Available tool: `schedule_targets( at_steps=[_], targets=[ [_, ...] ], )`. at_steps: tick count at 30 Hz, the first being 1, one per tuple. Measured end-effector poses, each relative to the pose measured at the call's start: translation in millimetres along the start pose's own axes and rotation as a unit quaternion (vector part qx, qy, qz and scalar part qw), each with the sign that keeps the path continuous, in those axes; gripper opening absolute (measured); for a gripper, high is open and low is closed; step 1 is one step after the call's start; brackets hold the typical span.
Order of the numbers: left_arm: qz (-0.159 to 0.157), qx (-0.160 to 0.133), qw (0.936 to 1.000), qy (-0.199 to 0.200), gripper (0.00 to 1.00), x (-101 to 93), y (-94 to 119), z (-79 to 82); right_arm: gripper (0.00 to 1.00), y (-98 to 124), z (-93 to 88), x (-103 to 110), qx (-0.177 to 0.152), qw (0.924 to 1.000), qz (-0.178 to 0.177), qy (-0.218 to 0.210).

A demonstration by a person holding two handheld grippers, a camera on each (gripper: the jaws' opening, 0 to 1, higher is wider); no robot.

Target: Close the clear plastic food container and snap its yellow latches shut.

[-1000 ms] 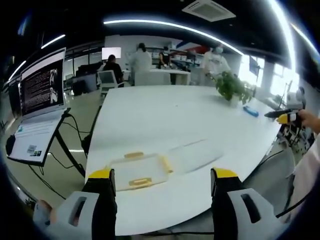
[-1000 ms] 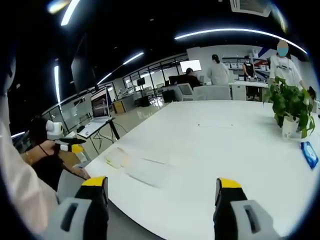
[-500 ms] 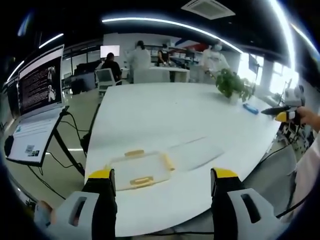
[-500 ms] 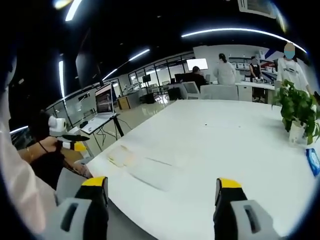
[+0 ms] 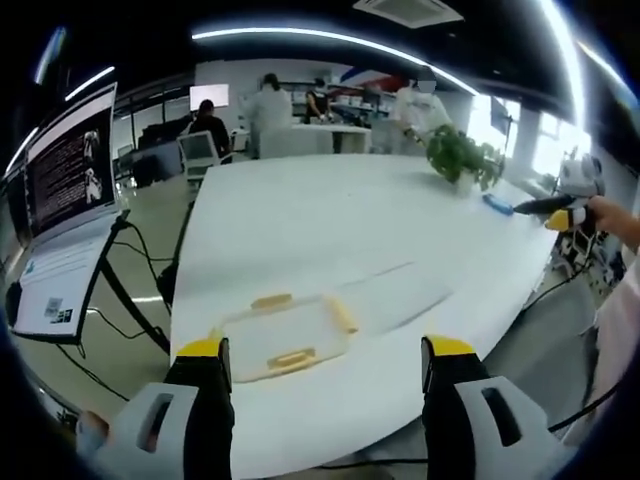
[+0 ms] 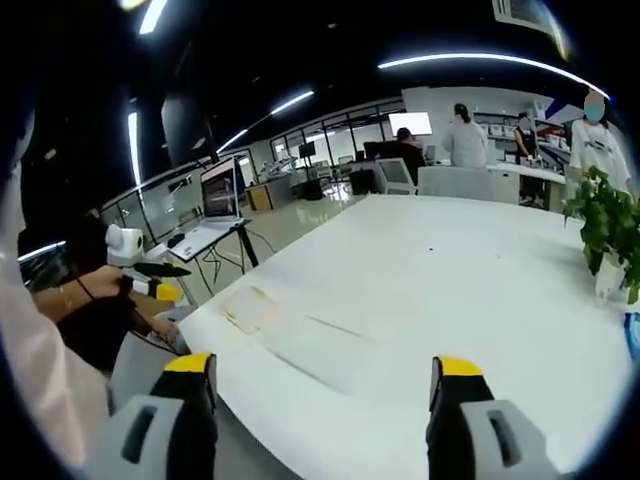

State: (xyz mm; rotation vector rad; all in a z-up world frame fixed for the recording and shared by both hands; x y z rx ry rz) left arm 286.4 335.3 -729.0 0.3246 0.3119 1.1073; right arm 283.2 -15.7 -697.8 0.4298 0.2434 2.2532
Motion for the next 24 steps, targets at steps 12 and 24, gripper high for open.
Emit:
schedule_targets(
  at_steps=[12, 24],
  targets=[
    [-0.019, 0.025, 0.9989, -0.035, 0.75, 13.6, -9.7, -4.7, 0.88, -42.4, 2.2, 18.9, 0.021, 0.9984, 0.039, 0.033],
    [-0.06, 0.043, 0.9944, -0.076, 0.75, 28.9, -23.0, 4.7, 0.87, -97.3, 12.7, 45.5, 0.035, 0.9915, 0.103, 0.071]
  ],
)
Point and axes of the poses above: the point that each gripper's makers call its tool centre point, and the gripper's own axes: y roughly backward along the fingers, x roughly to its left, z roughly out of its top, the point moved 1 cm from there along y, roughly backward along the fingers, and after that the axes turned 10 degrees about -x, right-handed, at the moved point
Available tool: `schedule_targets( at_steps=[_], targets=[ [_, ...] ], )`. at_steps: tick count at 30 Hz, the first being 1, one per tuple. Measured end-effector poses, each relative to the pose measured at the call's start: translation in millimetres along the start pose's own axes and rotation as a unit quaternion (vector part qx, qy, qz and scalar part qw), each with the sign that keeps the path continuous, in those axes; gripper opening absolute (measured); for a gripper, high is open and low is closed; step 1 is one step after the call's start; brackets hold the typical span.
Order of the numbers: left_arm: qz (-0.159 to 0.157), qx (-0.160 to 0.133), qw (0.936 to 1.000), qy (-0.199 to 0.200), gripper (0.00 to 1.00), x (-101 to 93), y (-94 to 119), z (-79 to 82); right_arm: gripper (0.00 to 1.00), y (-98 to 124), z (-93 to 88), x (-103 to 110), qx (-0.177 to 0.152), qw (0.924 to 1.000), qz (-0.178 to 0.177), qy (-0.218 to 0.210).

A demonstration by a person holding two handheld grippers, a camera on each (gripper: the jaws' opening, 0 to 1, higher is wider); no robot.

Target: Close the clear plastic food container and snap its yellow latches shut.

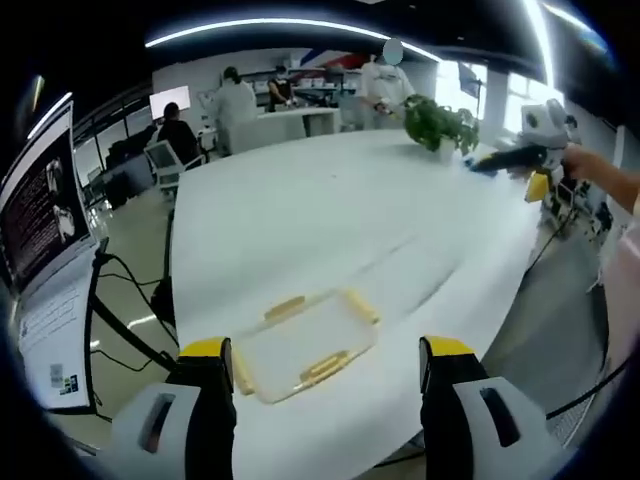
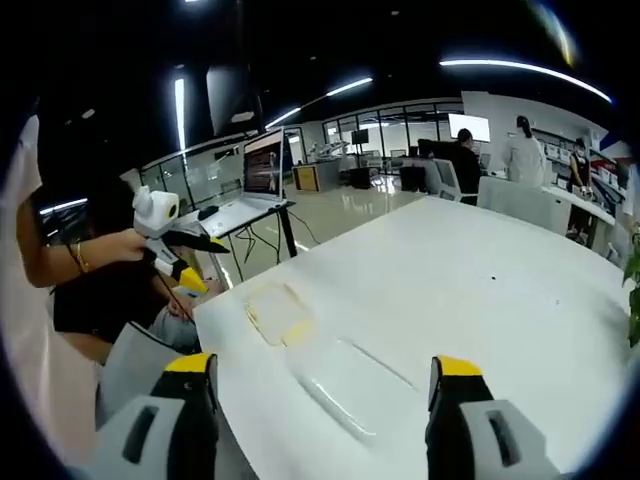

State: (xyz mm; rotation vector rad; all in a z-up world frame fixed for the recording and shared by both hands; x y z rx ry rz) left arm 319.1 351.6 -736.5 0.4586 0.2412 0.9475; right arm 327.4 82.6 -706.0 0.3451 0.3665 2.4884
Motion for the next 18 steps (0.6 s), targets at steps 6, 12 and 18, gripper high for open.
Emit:
schedule_targets(
  at_steps=[6, 12, 18],
  targets=[
    [-0.02, 0.021, 0.999, -0.035, 0.74, 8.9, -8.2, -4.8, 0.87, -30.5, 4.1, 10.7, 0.013, 0.9992, 0.03, 0.022],
    [-0.045, 0.059, 0.9948, -0.071, 0.74, 23.4, -17.3, -22.7, 0.87, -52.9, 0.6, 19.6, 0.024, 0.9977, 0.056, 0.03],
    [-0.066, 0.088, 0.9879, -0.109, 0.74, 33.3, -22.1, -29.5, 0.86, -77.5, -7.5, 34.3, 0.081, 0.9854, 0.088, 0.121]
  ],
)
Point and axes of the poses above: the point that each gripper's makers call its tool centre point, and the gripper's own axes: y roughly backward along the fingers, x roughly to its left, z roughly out of its top, the point moved 1 cm from there along y, roughly backward along the fingers, and after that the axes turned 10 degrees about -x, right-handed, at the moved point
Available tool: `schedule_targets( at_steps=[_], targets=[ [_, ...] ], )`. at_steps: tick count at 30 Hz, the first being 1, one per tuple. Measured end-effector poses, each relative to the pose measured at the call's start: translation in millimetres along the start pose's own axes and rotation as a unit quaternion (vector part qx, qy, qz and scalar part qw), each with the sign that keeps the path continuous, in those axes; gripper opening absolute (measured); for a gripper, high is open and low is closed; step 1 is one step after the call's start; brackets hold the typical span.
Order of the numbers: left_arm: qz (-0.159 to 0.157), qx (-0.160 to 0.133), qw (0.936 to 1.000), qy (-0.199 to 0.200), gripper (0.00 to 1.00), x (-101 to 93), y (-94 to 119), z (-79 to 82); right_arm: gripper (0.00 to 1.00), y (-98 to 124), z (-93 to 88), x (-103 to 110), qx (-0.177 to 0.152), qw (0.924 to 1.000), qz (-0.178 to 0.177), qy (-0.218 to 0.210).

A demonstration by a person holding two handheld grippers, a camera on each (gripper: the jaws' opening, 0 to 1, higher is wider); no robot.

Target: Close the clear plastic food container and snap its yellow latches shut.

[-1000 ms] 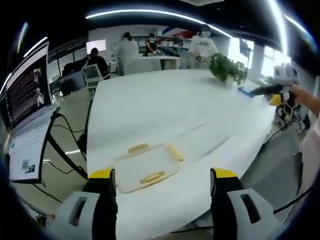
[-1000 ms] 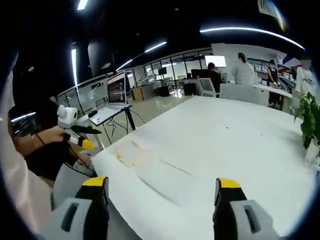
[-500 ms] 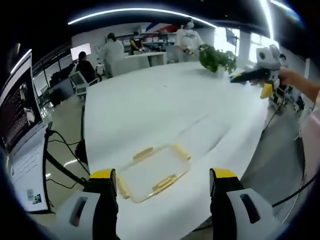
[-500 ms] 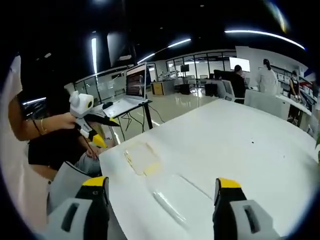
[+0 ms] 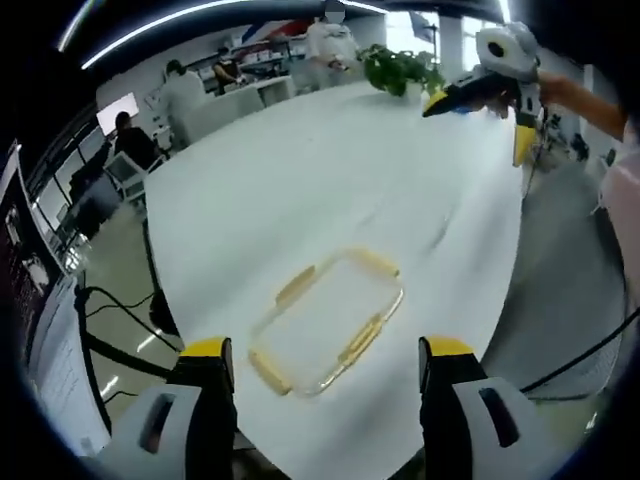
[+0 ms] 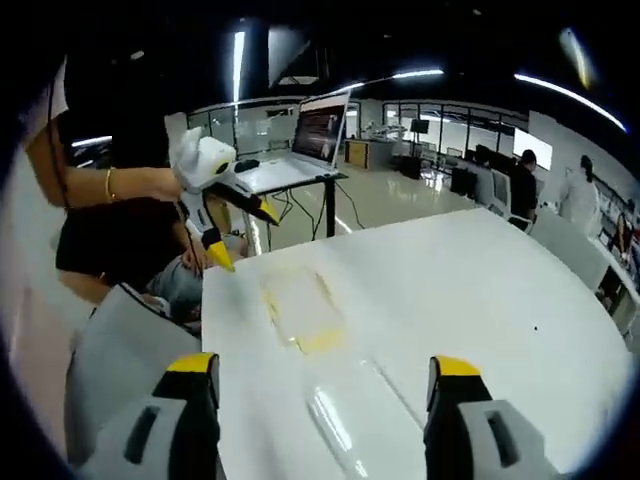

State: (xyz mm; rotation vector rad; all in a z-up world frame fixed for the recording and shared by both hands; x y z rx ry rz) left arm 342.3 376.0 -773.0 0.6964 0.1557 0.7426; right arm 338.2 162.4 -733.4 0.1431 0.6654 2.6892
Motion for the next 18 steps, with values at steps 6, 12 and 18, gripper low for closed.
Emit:
schedule_targets(
  at_steps=[6, 12, 18],
  targets=[
    [-0.034, 0.024, 0.9975, -0.058, 0.72, 1.4, -6.4, -3.2, 0.83, -32.3, 8.3, 11.5, 0.001, 0.9993, 0.035, 0.009],
    [-0.058, 0.056, 0.992, -0.097, 0.73, 5.3, -12.6, -16.8, 0.83, -67.4, 2.8, 19.4, 0.023, 0.9983, 0.054, 0.002],
    [-0.077, 0.076, 0.9884, -0.106, 0.72, 14.4, -20.8, -36.4, 0.82, -99.0, -9.7, 23.7, 0.049, 0.9946, 0.089, 0.02]
  ],
)
Point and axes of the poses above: the point that each gripper's makers call its tool centre point, and the gripper's own axes: y roughly backward along the fingers, x roughly to its left, z roughly out of its top, the point moved 1 cm from there along y, roughly backward along the fingers, and after that the axes turned 10 degrees about -x, right-handed, at the moved point
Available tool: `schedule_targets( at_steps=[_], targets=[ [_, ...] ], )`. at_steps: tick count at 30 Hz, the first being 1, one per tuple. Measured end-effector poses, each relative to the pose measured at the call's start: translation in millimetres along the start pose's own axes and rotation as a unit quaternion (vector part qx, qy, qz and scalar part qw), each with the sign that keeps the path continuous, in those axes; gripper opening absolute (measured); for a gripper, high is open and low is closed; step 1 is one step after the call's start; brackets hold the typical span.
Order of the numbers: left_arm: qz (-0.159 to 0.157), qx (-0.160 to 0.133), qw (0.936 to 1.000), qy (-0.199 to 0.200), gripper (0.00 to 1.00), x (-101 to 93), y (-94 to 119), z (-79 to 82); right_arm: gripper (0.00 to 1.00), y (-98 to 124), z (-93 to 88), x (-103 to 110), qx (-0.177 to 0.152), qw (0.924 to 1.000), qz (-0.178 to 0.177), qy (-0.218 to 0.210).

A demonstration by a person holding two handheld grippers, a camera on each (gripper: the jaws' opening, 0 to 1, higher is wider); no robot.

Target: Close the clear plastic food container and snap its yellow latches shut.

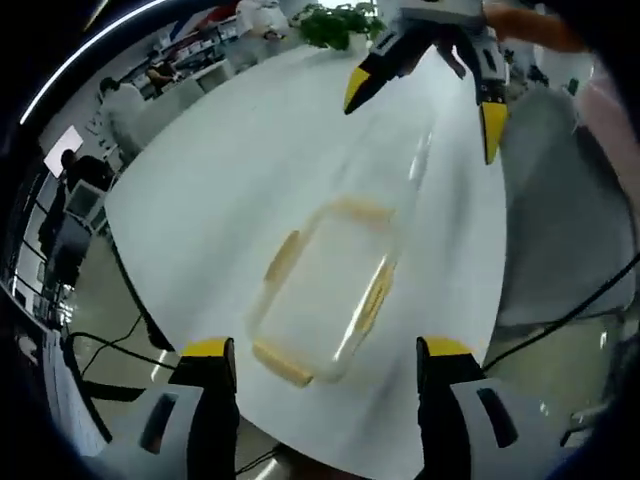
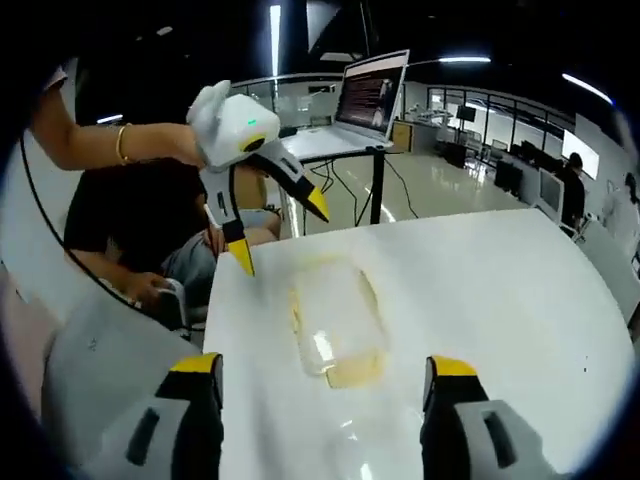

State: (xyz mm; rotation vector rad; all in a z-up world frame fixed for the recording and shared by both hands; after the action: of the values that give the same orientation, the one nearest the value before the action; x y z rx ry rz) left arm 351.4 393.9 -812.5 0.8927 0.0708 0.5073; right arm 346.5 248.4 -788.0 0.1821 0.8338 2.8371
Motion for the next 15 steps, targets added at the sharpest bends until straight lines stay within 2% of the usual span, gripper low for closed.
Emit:
schedule_targets(
  at_steps=[5, 8, 12, 15],
  targets=[
    [-0.021, 0.016, 0.9994, -0.025, 0.71, 6.2, -8.0, -10.7, 0.79, -15.4, -3.4, -10.2, 0.017, 0.9997, 0.011, -0.011],
    [-0.028, 0.026, 0.9987, -0.035, 0.69, 13.9, -14.1, -16.0, 0.74, -23.5, -8.6, -13.3, 0.032, 0.9994, 0.017, 0.001],
    [-0.049, 0.045, 0.9963, -0.054, 0.68, 18.2, -19.7, -23.8, 0.75, -35.1, -16.3, -13.0, 0.052, 0.9982, 0.03, 0.009],
    [-0.062, 0.047, 0.9952, -0.059, 0.68, 18.0, -23.2, -26.5, 0.75, -41.9, -23.1, -13.1, 0.068, 0.9968, 0.038, 0.015]
  ],
)
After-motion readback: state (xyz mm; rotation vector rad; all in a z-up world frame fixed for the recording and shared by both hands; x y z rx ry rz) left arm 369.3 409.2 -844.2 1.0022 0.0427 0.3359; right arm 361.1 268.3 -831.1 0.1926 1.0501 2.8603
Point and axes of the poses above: the point that each gripper's makers call its tool centre point, and the gripper's own axes: y roughly backward along the fingers, x roughly to its left, z roughly out of its top, the point moved 1 cm from there along y, roughly backward along the fingers, and after that the axes turned 10 degrees about -x, right-handed, at the moved point
